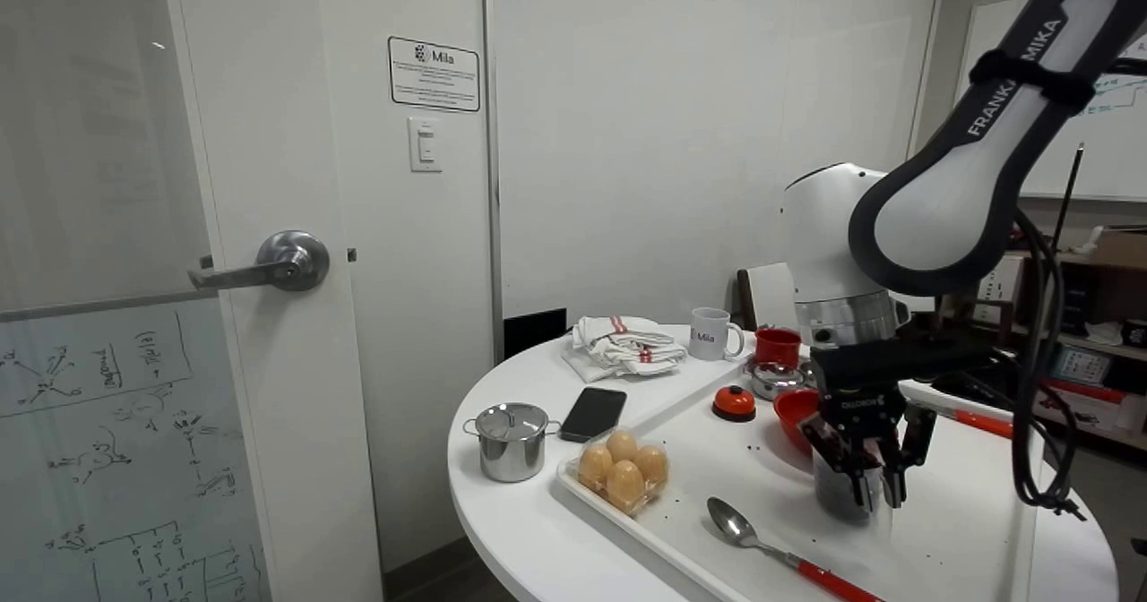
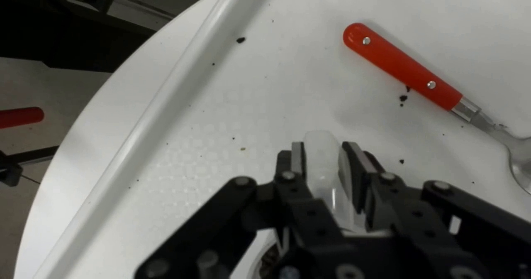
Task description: Pour some of the contents of the mug into the bowl
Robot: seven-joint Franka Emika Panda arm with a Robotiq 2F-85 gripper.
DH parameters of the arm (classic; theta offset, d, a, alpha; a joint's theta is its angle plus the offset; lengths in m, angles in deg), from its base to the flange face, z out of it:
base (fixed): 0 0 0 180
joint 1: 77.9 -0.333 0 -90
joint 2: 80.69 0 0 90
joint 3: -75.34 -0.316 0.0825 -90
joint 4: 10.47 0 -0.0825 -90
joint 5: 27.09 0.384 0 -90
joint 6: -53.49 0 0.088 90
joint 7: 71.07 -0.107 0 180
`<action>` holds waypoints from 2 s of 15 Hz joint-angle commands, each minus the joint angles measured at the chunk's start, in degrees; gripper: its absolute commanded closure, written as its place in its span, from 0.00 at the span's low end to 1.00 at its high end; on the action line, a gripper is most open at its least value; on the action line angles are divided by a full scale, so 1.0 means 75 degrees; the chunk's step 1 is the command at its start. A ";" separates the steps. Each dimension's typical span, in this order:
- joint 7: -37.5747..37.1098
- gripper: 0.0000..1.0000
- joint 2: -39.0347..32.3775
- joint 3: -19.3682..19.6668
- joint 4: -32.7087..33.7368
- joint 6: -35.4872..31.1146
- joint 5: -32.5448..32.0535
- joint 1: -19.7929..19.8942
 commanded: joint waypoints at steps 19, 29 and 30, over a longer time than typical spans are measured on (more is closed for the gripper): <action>0.2796 0.73 0.0388 0.0278 0.2553 0.4244 0.1898 0.0949; 0.2394 0.91 0.0589 0.0570 0.1849 0.3706 0.3849 0.1563; 0.2413 0.91 0.0621 0.0636 0.1724 0.3646 0.4135 0.1676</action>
